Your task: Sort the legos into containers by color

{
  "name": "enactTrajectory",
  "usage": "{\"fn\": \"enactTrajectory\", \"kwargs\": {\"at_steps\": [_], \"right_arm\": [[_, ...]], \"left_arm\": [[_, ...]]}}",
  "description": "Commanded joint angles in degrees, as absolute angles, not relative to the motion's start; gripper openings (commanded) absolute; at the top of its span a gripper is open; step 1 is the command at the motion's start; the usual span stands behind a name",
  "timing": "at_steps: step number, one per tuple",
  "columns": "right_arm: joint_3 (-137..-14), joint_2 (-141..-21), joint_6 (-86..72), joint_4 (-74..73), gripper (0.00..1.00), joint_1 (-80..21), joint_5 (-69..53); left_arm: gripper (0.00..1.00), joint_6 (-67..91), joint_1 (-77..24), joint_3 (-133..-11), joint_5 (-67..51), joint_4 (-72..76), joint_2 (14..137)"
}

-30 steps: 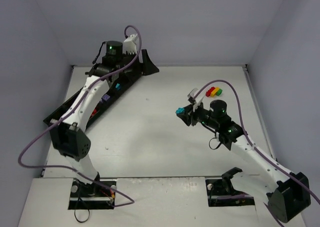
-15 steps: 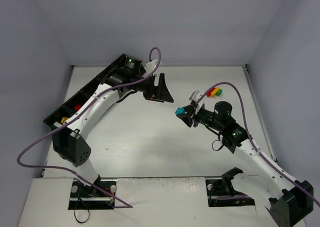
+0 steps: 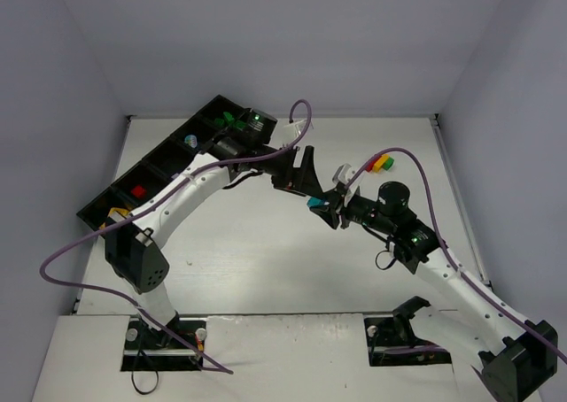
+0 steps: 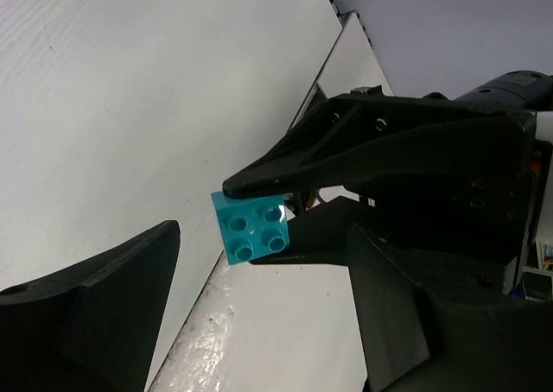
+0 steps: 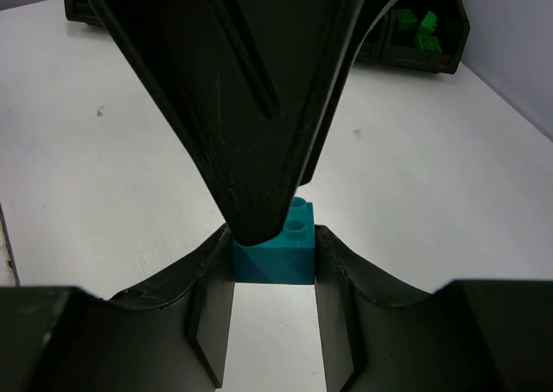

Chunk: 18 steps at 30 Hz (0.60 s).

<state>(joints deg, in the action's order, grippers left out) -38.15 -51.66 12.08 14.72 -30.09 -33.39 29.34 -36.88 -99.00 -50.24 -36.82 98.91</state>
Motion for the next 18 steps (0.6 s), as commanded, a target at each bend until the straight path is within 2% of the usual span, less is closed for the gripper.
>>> {"fn": "enactTrajectory", "kwargs": {"at_steps": [1,13,18], "right_arm": [[-40.96,-51.77,12.22,17.93,0.1,-30.85,-33.4],[-40.78,-51.77,12.13,17.84,0.1,-31.46,-31.9],[-40.69,-52.29,12.3,17.84,0.1,-31.55,-31.64]], "left_arm": [[0.71,30.76,-37.53,-101.69,-47.91,-33.48,98.35],[0.59,28.3,-39.9,-103.53,-42.8,-39.9,100.28],[0.5,28.39,-41.04,-104.41,-42.63,-39.9,100.72]]}}
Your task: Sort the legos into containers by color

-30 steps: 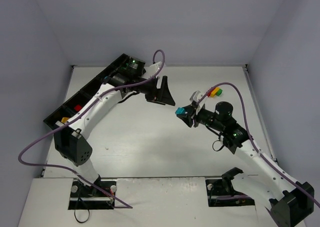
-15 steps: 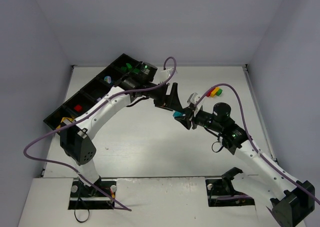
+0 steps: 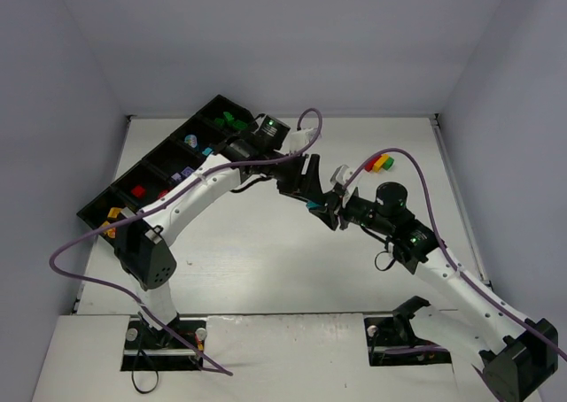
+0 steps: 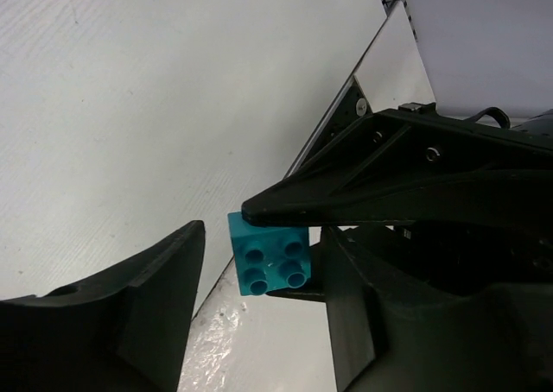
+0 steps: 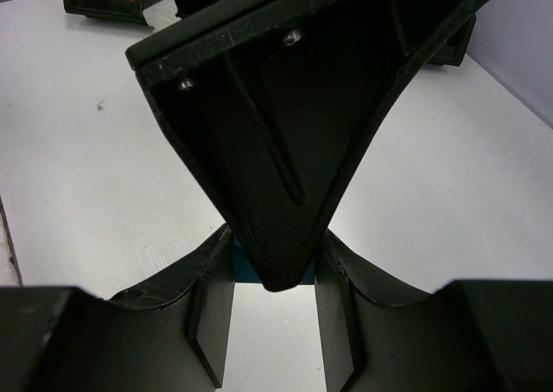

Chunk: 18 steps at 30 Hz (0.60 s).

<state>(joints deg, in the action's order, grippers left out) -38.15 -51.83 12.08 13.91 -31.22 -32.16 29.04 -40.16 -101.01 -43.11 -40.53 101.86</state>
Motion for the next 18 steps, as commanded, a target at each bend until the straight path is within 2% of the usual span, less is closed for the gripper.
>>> {"fn": "enactTrajectory", "kwargs": {"at_steps": [1,5,6,9,10,12,13,14,16,17,18], "right_arm": [[-40.69,-52.38,12.3,17.84,0.1,-31.64,-31.64],[-40.69,-52.65,12.74,17.93,0.1,-32.08,-30.94],[-40.61,-52.73,12.92,17.93,0.11,-31.99,-30.85],[-40.43,-53.0,13.18,17.93,0.11,-31.99,-29.71],[-40.43,-53.09,13.27,17.93,0.11,-31.99,-29.1],[-40.34,-53.35,13.1,18.1,0.15,-32.08,-28.39],[-40.43,-53.87,12.83,18.11,0.19,-32.08,-28.13],[-40.6,-54.14,12.4,18.11,0.37,-32.08,-27.52],[-40.78,-54.93,12.04,18.02,0.54,-32.08,-26.9],[-41.04,-55.19,11.26,18.02,0.68,-32.08,-25.68],[-41.13,-55.98,10.82,18.02,0.74,-32.08,-25.14]], "left_arm": [[0.48,28.56,-41.04,-104.33,-42.63,-39.82,100.81],[0.36,29.18,-41.57,-104.24,-42.98,-39.73,101.51],[0.29,29.27,-41.66,-104.15,-42.98,-40.07,101.6],[0.18,29.27,-41.66,-104.06,-42.45,-40.51,101.51],[0.09,29.18,-41.66,-104.06,-42.02,-40.69,101.43],[0.02,28.48,-41.66,-104.15,-40.17,-41.48,101.25],[0.0,28.22,-41.49,-104.15,-39.64,-41.83,101.16],[0.0,27.78,-41.4,-104.32,-39.12,-42.1,101.16],[0.0,26.9,-41.05,-104.76,-37.1,-43.15,101.25],[0.0,25.76,-40.87,-105.03,-36.22,-43.68,101.42],[0.0,25.14,-40.35,-105.64,-34.47,-44.73,101.51]]}}
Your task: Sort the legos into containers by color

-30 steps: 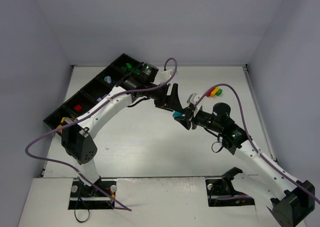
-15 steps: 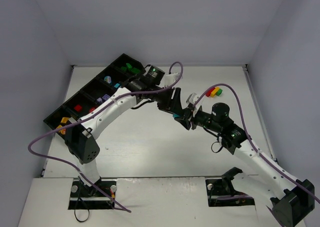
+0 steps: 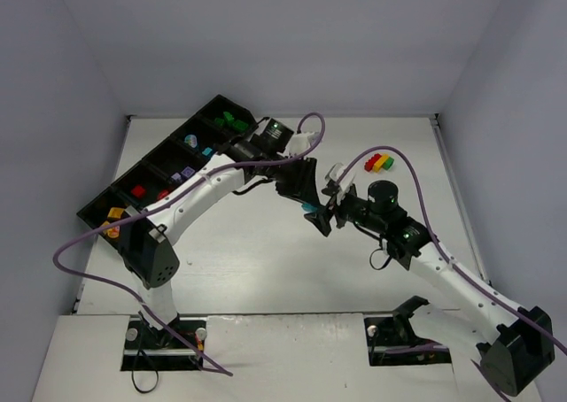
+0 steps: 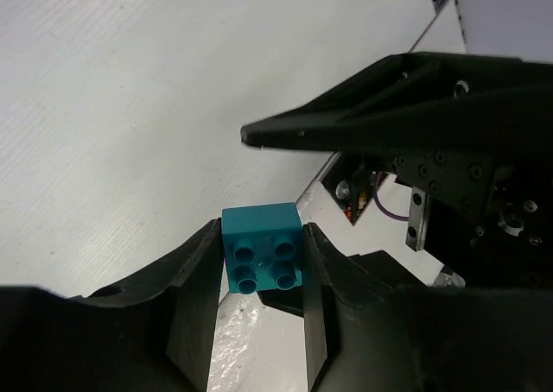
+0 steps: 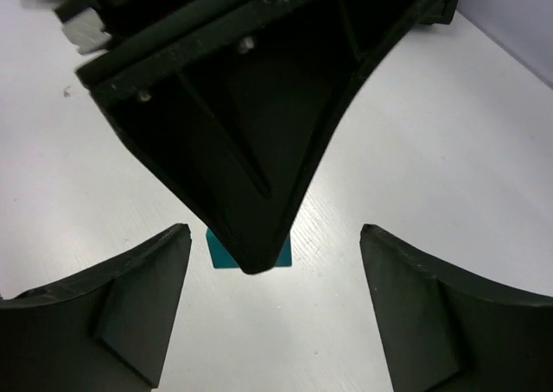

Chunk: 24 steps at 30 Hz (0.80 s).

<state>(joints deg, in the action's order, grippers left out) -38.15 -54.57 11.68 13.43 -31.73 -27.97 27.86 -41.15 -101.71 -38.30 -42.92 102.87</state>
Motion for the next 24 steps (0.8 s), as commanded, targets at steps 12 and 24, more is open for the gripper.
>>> {"fn": "enactTrajectory", "kwargs": {"at_steps": [12,24], "right_arm": [[-42.01,-60.11,-0.25,16.44,0.91,-31.2,-12.85],[-44.03,-63.11,-11.07,15.29,0.85,-30.67,-5.27]], "left_arm": [[0.0,11.52,-22.86,-111.79,-6.53,-47.9,105.9],[0.0,5.71,-11.08,-125.32,7.03,-33.32,123.13]]}}
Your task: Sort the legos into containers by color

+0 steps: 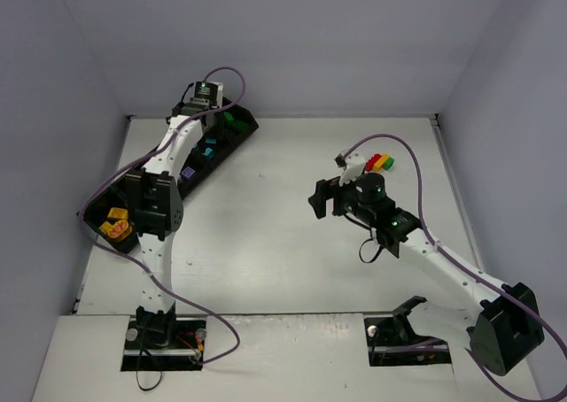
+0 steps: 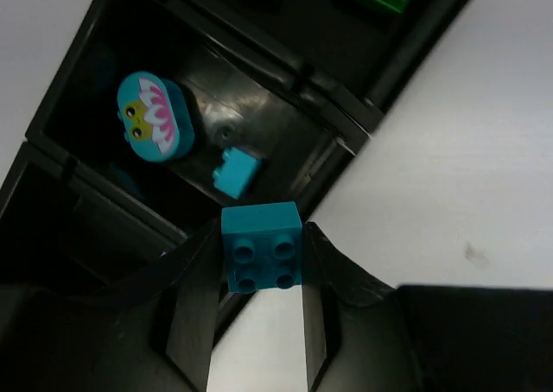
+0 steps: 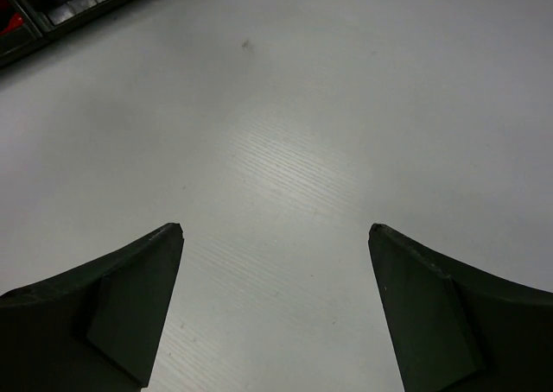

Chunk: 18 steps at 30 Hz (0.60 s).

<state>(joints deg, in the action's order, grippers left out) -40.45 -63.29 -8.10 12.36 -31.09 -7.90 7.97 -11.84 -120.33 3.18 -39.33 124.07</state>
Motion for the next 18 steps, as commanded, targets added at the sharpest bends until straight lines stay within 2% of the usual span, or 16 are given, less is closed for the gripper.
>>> {"fn": "enactTrajectory", "kwargs": {"at_steps": [1,3,4,7,10,11,14,18], "right_arm": [[-44.29,-63.02,-10.99,15.29,0.86,-30.59,-5.8],[-44.47,-62.58,-11.25,15.12,0.85,-30.41,-6.24],[-44.56,-62.49,-11.69,14.94,0.81,-30.15,-6.24],[-44.21,-62.05,-12.39,14.68,0.79,-29.8,-5.72],[-45.08,-63.01,-13.62,12.57,0.79,-29.01,-3.26],[-45.61,-64.06,-13.97,10.92,0.8,-28.22,-2.64],[-47.98,-66.17,-15.38,8.62,0.81,-26.64,-0.18],[-51.32,-68.81,-17.66,7.56,0.81,-24.26,3.78]], "left_arm": [[0.01,6.06,-10.29,-126.2,7.12,-32.01,126.09],[0.03,6.15,-9.67,-127.96,7.64,-30.42,127.78],[0.04,6.41,-9.23,-128.4,7.91,-29.19,129.1],[0.15,7.12,-8.53,-130.86,7.38,-28.57,131.74],[0.29,7.38,-8.44,-132.36,6.94,-28.39,133.41],[0.36,7.38,-8.35,-132.54,6.86,-28.39,133.59],[0.46,7.82,-8.26,-132.71,6.33,-28.13,134.12],[0.53,8.61,-8.09,-132.19,4.66,-28.3,133.86]]}}
